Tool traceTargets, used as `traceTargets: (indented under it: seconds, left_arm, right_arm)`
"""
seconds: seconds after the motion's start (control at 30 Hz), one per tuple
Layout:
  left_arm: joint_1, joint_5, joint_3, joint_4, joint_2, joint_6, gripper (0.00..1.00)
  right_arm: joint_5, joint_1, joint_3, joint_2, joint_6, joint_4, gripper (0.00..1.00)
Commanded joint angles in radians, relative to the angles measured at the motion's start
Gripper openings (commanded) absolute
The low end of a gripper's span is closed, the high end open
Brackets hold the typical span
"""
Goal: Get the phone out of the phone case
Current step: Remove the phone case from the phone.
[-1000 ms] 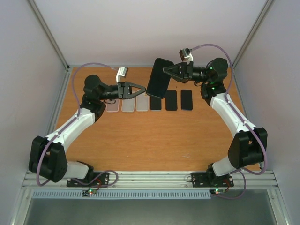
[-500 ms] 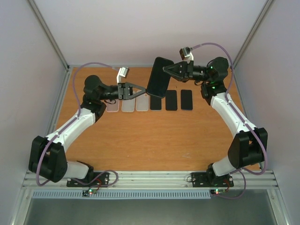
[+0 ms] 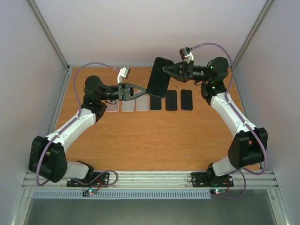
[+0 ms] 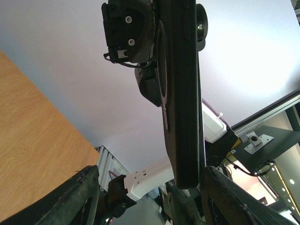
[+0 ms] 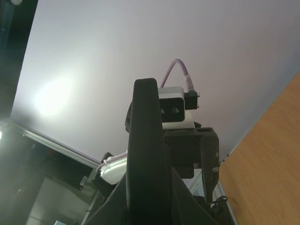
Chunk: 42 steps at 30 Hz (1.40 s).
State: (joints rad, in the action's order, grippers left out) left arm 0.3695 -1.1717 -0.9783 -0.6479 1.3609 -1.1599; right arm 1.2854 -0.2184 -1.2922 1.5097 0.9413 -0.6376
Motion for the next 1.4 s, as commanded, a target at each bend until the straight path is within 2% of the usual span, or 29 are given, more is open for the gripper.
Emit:
traceTargets:
  seconds: [0.0, 0.23, 0.53, 0.83, 0.93, 1.13, 1.37]
  left_arm:
    - [0.014, -0.011, 0.0, -0.019, -0.024, 0.024, 0.59]
    - [0.019, 0.007, -0.012, 0.089, -0.023, 0.097, 0.58]
    - [-0.003, 0.074, -0.014, 0.239, -0.004, 0.181, 0.51]
    - [-0.004, 0.154, -0.083, 0.456, 0.029, 0.32, 0.44]
    - [-0.007, 0.158, -0.091, 0.446, 0.035, 0.337, 0.43]
    - [-0.007, 0.11, -0.103, 0.325, 0.034, 0.274, 0.43]
    - [-0.007, 0.084, -0.157, 0.405, 0.031, 0.352, 0.42]
  right_arm:
    - [-0.012, -0.006, -0.038, -0.015, -0.006, -0.03, 0.01]
    - [-0.009, -0.006, -0.039, -0.019, 0.003, -0.034, 0.01]
    - [-0.012, -0.01, -0.037, -0.025, 0.116, -0.168, 0.01]
    - [-0.001, -0.084, -0.009, -0.043, 0.144, -0.2, 0.01]
    - [0.008, -0.119, -0.002, -0.042, 0.146, -0.202, 0.01]
    - [0.038, -0.157, 0.039, -0.036, 0.138, -0.197, 0.01]
    - [0.103, -0.196, 0.103, -0.033, 0.081, -0.141, 0.01]
